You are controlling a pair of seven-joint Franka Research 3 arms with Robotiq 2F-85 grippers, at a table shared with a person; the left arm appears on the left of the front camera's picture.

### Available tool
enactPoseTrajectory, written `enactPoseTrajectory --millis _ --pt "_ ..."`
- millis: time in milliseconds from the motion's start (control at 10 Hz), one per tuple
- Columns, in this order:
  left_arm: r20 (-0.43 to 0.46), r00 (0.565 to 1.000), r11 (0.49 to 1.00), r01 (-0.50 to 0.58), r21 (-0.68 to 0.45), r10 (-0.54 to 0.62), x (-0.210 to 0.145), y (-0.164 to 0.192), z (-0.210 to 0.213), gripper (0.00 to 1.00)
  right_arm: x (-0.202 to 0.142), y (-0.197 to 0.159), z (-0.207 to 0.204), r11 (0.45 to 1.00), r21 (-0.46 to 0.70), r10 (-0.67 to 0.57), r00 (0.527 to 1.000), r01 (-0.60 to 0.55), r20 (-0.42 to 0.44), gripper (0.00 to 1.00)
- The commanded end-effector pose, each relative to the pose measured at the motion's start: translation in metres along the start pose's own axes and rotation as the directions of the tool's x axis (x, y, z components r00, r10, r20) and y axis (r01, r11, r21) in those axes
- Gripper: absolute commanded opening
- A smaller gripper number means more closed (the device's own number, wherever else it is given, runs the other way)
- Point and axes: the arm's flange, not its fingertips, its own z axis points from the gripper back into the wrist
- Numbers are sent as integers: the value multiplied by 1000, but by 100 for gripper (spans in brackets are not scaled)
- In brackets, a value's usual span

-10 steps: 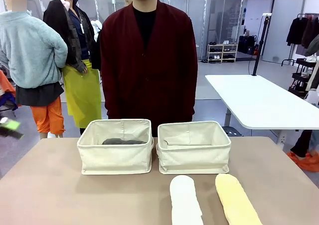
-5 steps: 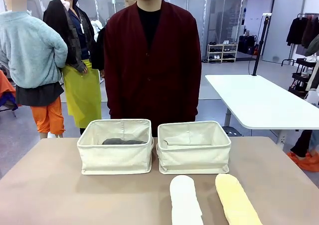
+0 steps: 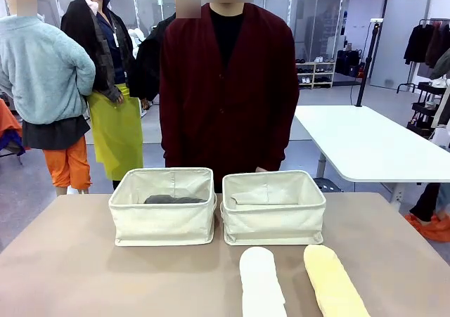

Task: Divide the towels into two baskets.
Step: Pick up one hotel-folded towel from the bottom of the table and place it in the Fabric basket indicated by the person.

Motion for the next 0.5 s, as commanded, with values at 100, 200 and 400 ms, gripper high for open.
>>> enactPoseTrajectory --millis 100,200,400 --pt "10 1000 1000 8 0 -8 -5 -6 -1 100 -2 3 2 1000 5 8 1000 -8 -3 100" --pt "10 1000 1000 8 0 -8 -5 -6 -1 100 -2 3 2 1000 5 8 1000 -8 -3 100" --pt "10 1000 1000 8 0 -8 -5 -6 -1 100 -2 3 2 1000 5 8 1000 -8 -3 100"
